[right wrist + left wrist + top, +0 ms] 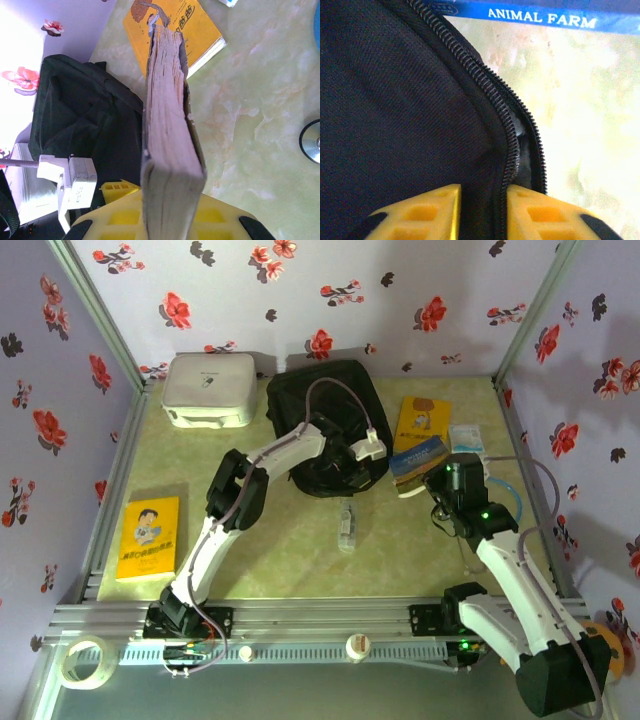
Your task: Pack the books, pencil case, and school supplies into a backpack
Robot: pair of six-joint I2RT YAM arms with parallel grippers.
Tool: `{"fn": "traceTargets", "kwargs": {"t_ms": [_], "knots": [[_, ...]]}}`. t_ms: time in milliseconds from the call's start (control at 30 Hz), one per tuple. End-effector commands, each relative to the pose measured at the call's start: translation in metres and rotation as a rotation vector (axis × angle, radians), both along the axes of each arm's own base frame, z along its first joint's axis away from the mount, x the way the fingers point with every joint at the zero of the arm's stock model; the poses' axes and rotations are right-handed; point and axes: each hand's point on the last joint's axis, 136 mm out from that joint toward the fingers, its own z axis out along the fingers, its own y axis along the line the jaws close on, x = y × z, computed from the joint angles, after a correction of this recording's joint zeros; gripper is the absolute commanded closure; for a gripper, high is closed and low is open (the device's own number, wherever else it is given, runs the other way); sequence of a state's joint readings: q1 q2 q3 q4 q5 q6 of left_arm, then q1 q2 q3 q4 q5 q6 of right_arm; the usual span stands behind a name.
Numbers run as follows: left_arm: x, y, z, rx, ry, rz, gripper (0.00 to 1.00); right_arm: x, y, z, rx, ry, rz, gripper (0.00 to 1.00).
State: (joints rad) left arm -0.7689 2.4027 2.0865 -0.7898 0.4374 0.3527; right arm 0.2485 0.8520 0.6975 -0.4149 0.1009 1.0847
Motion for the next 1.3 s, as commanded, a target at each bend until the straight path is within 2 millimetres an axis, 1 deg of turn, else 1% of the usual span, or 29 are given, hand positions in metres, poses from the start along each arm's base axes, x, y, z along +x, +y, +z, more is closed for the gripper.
{"fn": "traceTargets", "kwargs": {"t_ms": [0,67,133,200,300,367,433,533,667,733,800,867,933,1000,1033,1067,1133,1200,1267], "knots": [[0.002,-0.006,0.026,-0.042,-0.043,-0.017,0.8,0.003,0.0,0.02,0.033,-0.085,-0.009,0.98],[0.001,-0.007,0.038,-0.061,-0.051,-0.021,0.87,-0.001,-0.001,0.022,0.027,-0.089,-0.008,0.98],[0.002,-0.006,0.044,-0.067,-0.057,-0.017,0.92,-0.004,-0.002,0.025,0.025,-0.095,0.0,0.98],[0.003,-0.005,0.052,-0.078,-0.06,-0.005,0.95,-0.008,-0.002,0.026,0.022,-0.095,0.008,0.98],[0.006,-0.004,0.069,-0.105,-0.068,0.026,0.96,-0.013,0.001,0.028,0.03,-0.105,0.033,0.98],[0.008,-0.003,0.084,-0.131,-0.07,0.046,0.98,-0.013,0.008,0.032,0.046,-0.124,0.071,0.98],[0.011,-0.002,0.1,-0.164,-0.076,0.073,1.0,-0.012,0.019,0.038,0.068,-0.15,0.129,0.98],[0.017,0.001,0.123,-0.211,-0.097,0.117,1.0,-0.009,0.036,0.048,0.109,-0.192,0.22,0.98],[0.026,0.005,0.151,-0.279,-0.114,0.183,1.0,-0.004,0.057,0.053,0.175,-0.207,0.313,0.98],[0.028,0.004,0.165,-0.314,-0.121,0.209,1.0,-0.001,0.064,0.05,0.207,-0.204,0.331,0.98],[0.032,0.004,0.179,-0.351,-0.128,0.241,1.0,0.002,0.067,0.044,0.225,-0.191,0.321,0.98],[0.037,0.003,0.193,-0.395,-0.132,0.283,1.0,0.003,0.066,0.04,0.23,-0.18,0.297,0.98],[0.042,0.004,0.204,-0.429,-0.142,0.317,1.0,0.002,0.062,0.034,0.23,-0.163,0.249,0.98],[0.045,0.004,0.216,-0.459,-0.157,0.339,1.0,0.001,0.057,0.025,0.232,-0.136,0.2,0.98],[0.045,0.004,0.222,-0.476,-0.161,0.346,1.0,0.001,0.054,0.017,0.229,-0.102,0.181,0.98],[0.046,0.004,0.228,-0.492,-0.171,0.35,1.0,0.002,0.055,0.01,0.23,-0.078,0.176,0.98],[0.045,0.006,0.24,-0.521,-0.186,0.352,1.0,0.008,0.064,0.005,0.269,-0.065,0.192,0.98],[0.043,0.008,0.252,-0.547,-0.204,0.35,1.0,0.019,0.076,0.012,0.326,-0.105,0.215,0.98],[0.042,0.01,0.263,-0.574,-0.222,0.348,1.0,0.032,0.086,0.028,0.37,-0.174,0.243,0.98]]}}
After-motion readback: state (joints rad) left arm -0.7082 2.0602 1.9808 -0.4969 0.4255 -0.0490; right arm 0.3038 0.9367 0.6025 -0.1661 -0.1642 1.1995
